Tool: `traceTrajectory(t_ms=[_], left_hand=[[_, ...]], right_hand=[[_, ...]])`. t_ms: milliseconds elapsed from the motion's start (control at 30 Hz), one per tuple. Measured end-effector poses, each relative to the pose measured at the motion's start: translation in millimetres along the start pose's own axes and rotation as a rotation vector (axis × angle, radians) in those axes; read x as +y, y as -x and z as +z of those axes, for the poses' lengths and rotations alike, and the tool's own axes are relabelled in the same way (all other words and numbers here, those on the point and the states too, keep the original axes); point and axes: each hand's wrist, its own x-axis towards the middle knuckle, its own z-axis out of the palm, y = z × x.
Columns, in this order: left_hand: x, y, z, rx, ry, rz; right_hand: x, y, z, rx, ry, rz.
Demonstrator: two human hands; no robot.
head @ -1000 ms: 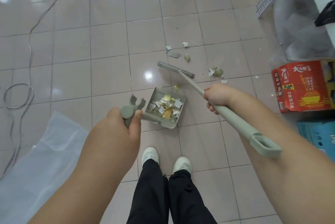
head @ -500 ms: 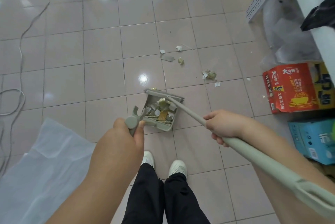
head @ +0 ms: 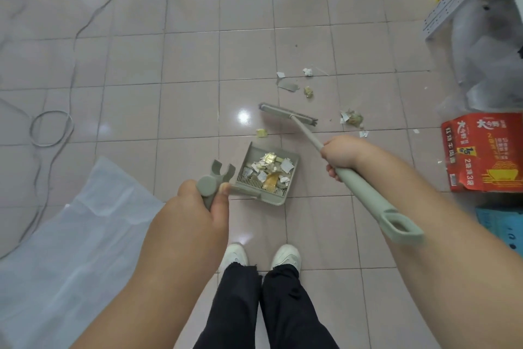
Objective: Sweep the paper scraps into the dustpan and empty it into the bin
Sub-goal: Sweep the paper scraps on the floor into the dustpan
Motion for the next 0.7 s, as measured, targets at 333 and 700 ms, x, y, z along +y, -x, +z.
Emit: traceTrajectory(t_ms=[333, 700], left_hand=[[-24, 1, 1, -0.014, -0.051, -0.024], [-12, -23, 4, -0.038, -0.045, 0.02]], right_hand=[[-4, -10, 50, -0.063, 0.172, -0.027], [20, 54, -19, -0.113, 0.121, 0.076]])
